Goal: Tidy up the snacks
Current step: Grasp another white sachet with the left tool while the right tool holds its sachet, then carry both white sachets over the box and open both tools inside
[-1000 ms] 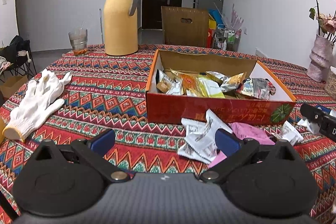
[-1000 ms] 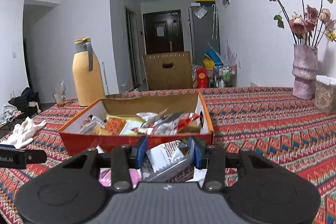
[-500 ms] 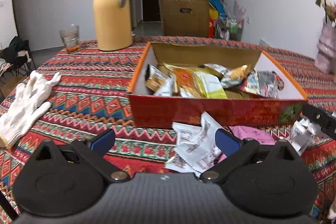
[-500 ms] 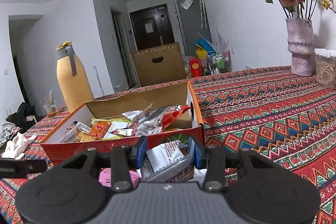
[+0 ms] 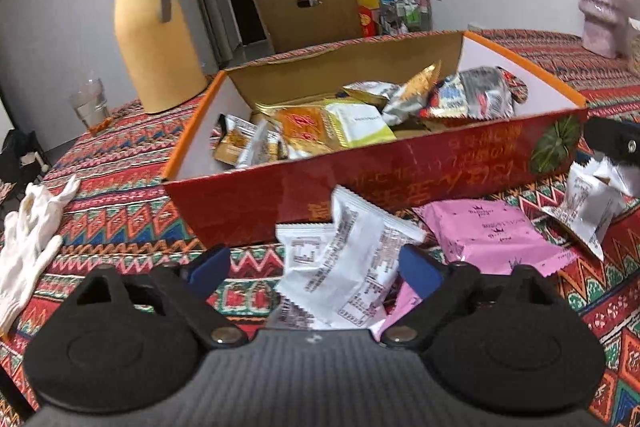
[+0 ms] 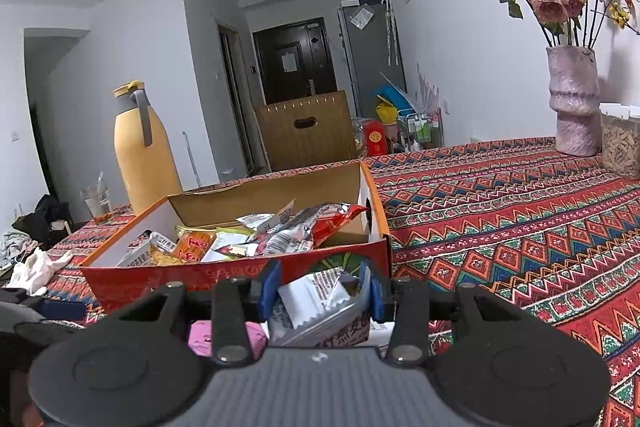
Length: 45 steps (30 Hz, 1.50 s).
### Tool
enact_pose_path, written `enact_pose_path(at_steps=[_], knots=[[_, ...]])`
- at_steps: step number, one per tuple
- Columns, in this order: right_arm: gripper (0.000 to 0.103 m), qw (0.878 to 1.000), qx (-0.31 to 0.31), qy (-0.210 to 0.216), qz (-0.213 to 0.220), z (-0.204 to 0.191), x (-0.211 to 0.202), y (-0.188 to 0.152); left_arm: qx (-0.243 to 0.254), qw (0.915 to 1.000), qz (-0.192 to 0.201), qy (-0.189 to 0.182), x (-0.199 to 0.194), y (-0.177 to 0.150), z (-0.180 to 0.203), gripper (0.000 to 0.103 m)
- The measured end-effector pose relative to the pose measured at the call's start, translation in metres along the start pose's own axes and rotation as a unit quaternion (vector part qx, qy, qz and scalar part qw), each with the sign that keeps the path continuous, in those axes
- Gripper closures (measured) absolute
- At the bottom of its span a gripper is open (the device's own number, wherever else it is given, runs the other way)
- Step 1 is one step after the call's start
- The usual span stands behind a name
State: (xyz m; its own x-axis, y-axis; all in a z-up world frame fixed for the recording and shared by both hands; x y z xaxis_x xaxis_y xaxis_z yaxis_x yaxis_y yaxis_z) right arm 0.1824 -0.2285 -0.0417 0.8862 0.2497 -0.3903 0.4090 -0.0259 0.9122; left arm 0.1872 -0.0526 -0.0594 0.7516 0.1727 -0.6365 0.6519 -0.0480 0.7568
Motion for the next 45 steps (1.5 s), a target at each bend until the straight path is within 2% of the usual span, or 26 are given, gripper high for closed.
enact_pose_path(at_steps=[4, 12, 29, 45], knots=[[0.061, 1.0, -0.001, 0.001, 0.0, -0.001, 0.0, 0.0, 0.016, 0.9998, -0.003, -0.008, 0.005, -0.002, 0.007, 0.027], [0.061, 1.0, -0.003, -0.001, -0.001, -0.003, 0.001, -0.002, 0.006, 0.9998, -0.002, -0.02, 0.008, 0.0, 0.004, 0.059], [0.061, 1.0, -0.002, 0.003, 0.001, -0.004, 0.005, -0.004, -0.033, 0.9987, 0.025, -0.029, -0.015, 0.006, -0.014, 0.061], [0.061, 1.0, -0.025, 0.008, 0.005, -0.015, 0.006, 0.002, -0.1, 0.9897, 0.095, -0.04, -0.068, 0.027, -0.04, 0.061]])
Point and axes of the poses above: each gripper's, at about its wrist camera, not at the fingertips, and x roughly the way its jaws point, z to its right, y to its top, the point moved 4 cm from there along x, roughly the way its jaws point, and after that the axes turned 3 degrees about -x, right-handed, at the moved point
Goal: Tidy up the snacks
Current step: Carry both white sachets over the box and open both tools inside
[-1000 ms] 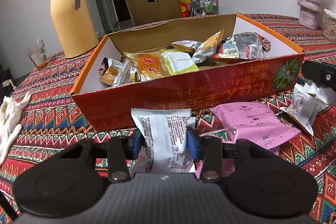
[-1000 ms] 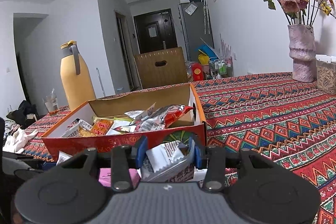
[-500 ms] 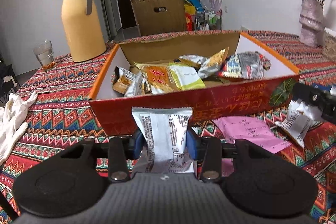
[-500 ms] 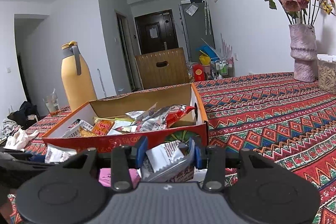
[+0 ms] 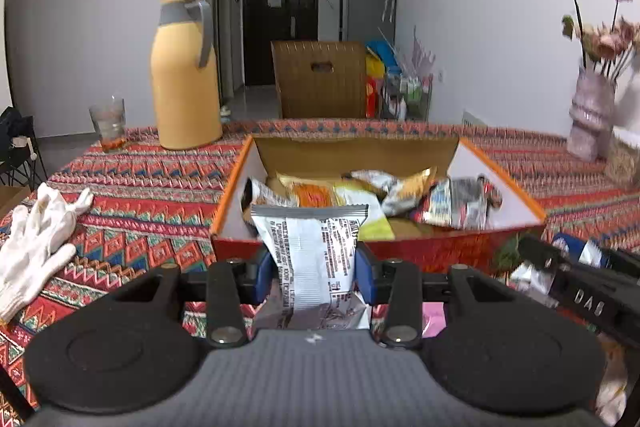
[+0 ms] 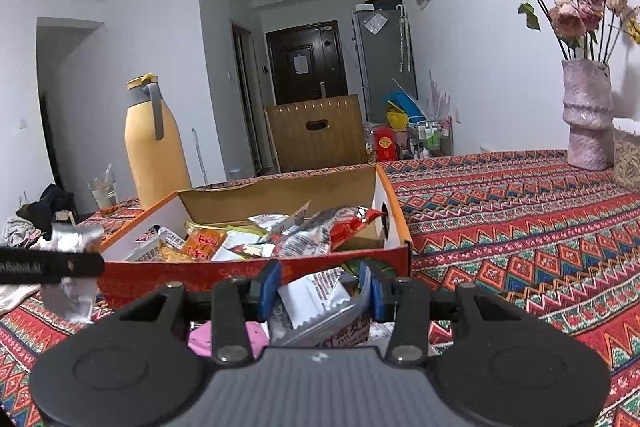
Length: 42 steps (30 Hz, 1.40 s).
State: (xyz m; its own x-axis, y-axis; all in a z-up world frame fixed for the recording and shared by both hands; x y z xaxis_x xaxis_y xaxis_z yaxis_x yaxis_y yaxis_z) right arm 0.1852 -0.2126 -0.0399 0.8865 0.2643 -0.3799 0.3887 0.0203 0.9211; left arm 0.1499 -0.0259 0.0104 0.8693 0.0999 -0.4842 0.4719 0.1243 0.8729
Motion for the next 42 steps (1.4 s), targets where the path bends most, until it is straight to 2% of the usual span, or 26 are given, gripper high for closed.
enact_pose_path(at_steps=[10, 19, 30, 42], knots=[[0.061, 0.999, -0.022, -0.006, 0.024, -0.019, -0.011, 0.03, -0.03, 0.9991, 0.028, -0.007, -0.008, 0.023, -0.008, 0.061], [0.061, 0.999, -0.025, -0.012, 0.035, -0.029, -0.001, 0.051, -0.045, 0.9983, 0.036, -0.007, 0.001, 0.041, -0.014, 0.061], [0.061, 0.999, -0.027, -0.017, 0.031, -0.036, 0.033, 0.07, -0.054, 0.998, 0.031, 0.0, 0.031, 0.06, -0.019, 0.061], [0.061, 0.999, -0.032, -0.022, 0.009, -0.039, 0.083, 0.074, -0.064, 0.9977, 0.01, 0.019, 0.087, 0.072, -0.03, 0.061]])
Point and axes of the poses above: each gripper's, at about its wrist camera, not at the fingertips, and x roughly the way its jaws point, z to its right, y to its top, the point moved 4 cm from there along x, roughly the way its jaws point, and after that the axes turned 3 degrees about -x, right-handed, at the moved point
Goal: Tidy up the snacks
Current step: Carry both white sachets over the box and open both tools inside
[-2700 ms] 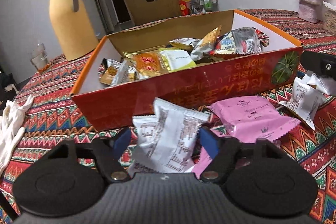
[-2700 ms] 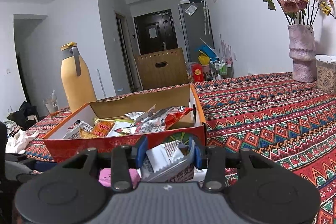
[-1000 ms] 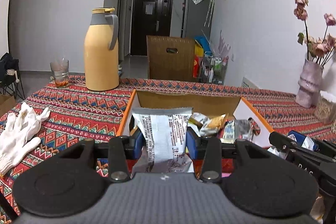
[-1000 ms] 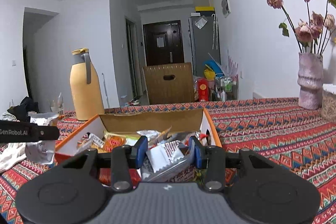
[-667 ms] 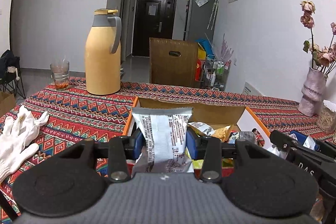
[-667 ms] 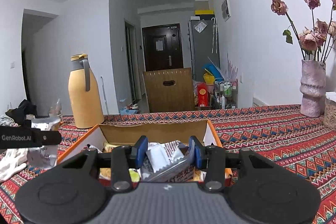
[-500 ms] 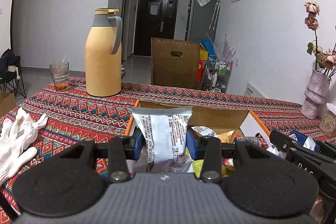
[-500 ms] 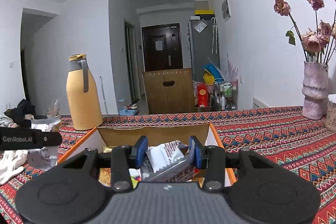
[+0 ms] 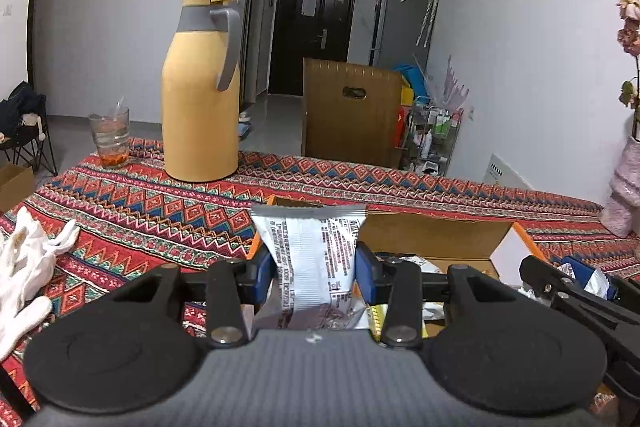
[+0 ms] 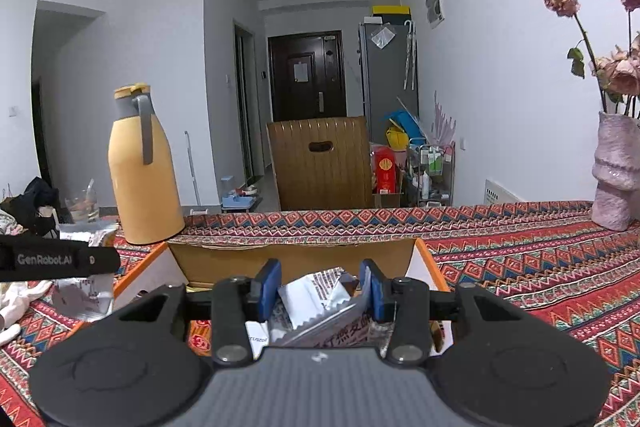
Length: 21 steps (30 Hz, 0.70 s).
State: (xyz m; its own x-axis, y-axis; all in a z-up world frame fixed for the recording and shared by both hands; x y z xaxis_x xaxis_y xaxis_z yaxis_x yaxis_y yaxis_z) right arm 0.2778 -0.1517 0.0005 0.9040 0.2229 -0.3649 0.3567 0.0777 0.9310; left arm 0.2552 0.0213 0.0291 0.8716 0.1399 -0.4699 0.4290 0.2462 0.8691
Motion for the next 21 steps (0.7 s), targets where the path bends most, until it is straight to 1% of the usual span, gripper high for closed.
enact_pose_path(at_steps=[8, 12, 13, 14, 15, 16, 17, 18, 19, 20, 21], knots=[[0.061, 1.0, 0.002, -0.002, -0.029, -0.002, 0.035, -0.017, 0.003, 0.9994, -0.031, 0.011, 0.034, -0.019, -0.007, 0.061], [0.06, 0.999, -0.004, 0.002, -0.053, -0.006, 0.048, -0.03, 0.001, 0.999, -0.042, 0.015, 0.04, -0.024, -0.01, 0.06], [0.058, 0.998, -0.005, 0.004, -0.058, -0.007, 0.05, -0.032, 0.0, 0.9989, -0.044, 0.016, 0.041, -0.024, -0.011, 0.053], [0.056, 0.998, -0.005, 0.005, -0.062, -0.007, 0.051, -0.034, -0.004, 0.9989, -0.045, 0.014, 0.041, -0.025, -0.012, 0.038], [0.057, 0.998, -0.004, 0.004, -0.062, -0.007, 0.051, -0.034, -0.008, 0.999, -0.043, 0.012, 0.039, -0.025, -0.013, 0.032], [0.053, 0.998, -0.005, 0.004, -0.06, -0.007, 0.05, -0.034, -0.008, 0.9992, -0.038, 0.012, 0.037, -0.024, -0.013, 0.026], [0.043, 0.998, -0.003, 0.005, -0.058, -0.007, 0.05, -0.034, -0.007, 0.9993, -0.034, 0.015, 0.035, -0.023, -0.012, 0.02], [0.035, 0.998, 0.0, 0.005, -0.057, -0.006, 0.048, -0.034, -0.007, 0.9995, -0.029, 0.015, 0.033, -0.022, -0.012, 0.017], [0.02, 0.999, 0.005, 0.003, -0.053, -0.004, 0.046, -0.033, -0.007, 0.9996, -0.024, 0.014, 0.032, -0.022, -0.012, 0.01], [0.012, 0.999, 0.008, -0.001, -0.045, -0.002, 0.043, -0.033, -0.008, 0.9997, -0.019, 0.015, 0.03, -0.021, -0.012, 0.003], [0.009, 0.999, 0.01, -0.003, -0.039, -0.001, 0.04, -0.032, -0.009, 0.9997, -0.014, 0.019, 0.028, -0.021, -0.012, 0.001]])
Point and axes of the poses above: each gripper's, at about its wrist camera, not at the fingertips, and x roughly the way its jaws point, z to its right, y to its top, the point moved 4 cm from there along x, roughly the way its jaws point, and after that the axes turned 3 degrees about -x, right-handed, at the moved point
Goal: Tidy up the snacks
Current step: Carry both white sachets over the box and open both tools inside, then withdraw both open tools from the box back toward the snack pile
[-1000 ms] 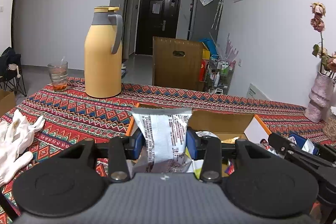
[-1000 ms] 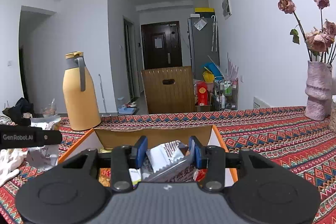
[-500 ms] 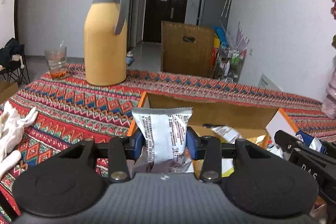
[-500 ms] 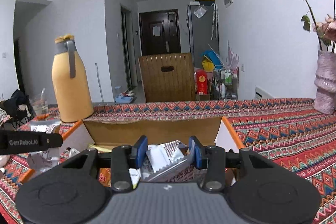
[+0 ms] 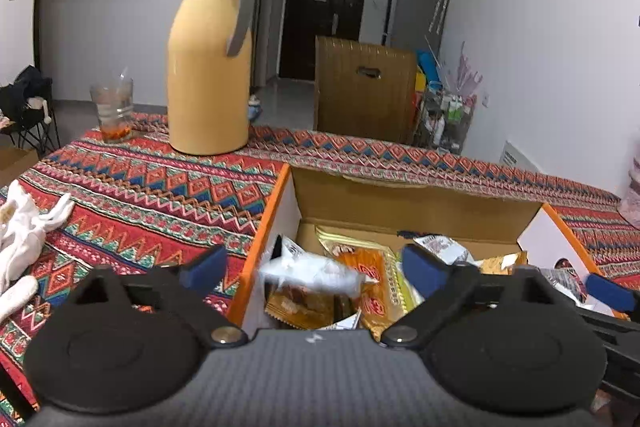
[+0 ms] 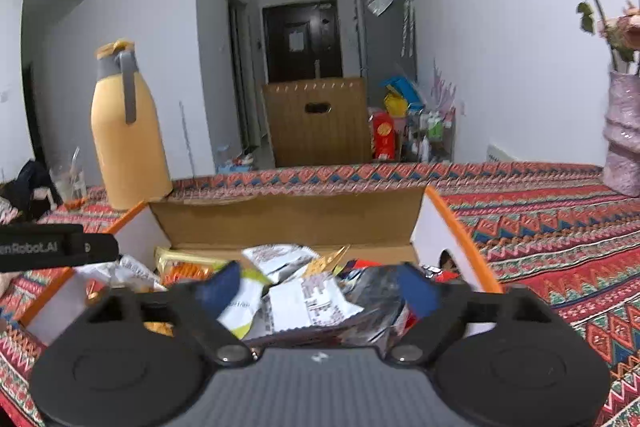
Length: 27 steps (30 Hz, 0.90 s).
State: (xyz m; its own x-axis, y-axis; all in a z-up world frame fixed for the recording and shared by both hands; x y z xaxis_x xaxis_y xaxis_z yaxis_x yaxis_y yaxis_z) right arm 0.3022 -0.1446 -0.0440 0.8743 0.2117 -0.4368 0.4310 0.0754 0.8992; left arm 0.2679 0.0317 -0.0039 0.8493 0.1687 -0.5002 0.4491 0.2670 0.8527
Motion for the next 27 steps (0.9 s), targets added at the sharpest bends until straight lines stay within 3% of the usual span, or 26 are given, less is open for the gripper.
enact_pose_path(at_steps=[3, 19, 27], knots=[[0.0, 1.0, 0.007, 0.002, 0.009, 0.002, -0.006, 0.002, -0.002, 0.9999, 0.011, 0.002, -0.006, 0.003, 0.0, 0.0], [0.0, 1.0, 0.009, -0.023, 0.013, 0.017, -0.04, 0.007, -0.014, 0.9998, 0.011, -0.01, -0.023, 0.002, -0.001, 0.0], [0.0, 0.999, -0.008, -0.041, -0.012, 0.03, -0.071, -0.012, 0.005, 0.9996, -0.003, -0.027, -0.039, -0.002, 0.015, 0.0]])
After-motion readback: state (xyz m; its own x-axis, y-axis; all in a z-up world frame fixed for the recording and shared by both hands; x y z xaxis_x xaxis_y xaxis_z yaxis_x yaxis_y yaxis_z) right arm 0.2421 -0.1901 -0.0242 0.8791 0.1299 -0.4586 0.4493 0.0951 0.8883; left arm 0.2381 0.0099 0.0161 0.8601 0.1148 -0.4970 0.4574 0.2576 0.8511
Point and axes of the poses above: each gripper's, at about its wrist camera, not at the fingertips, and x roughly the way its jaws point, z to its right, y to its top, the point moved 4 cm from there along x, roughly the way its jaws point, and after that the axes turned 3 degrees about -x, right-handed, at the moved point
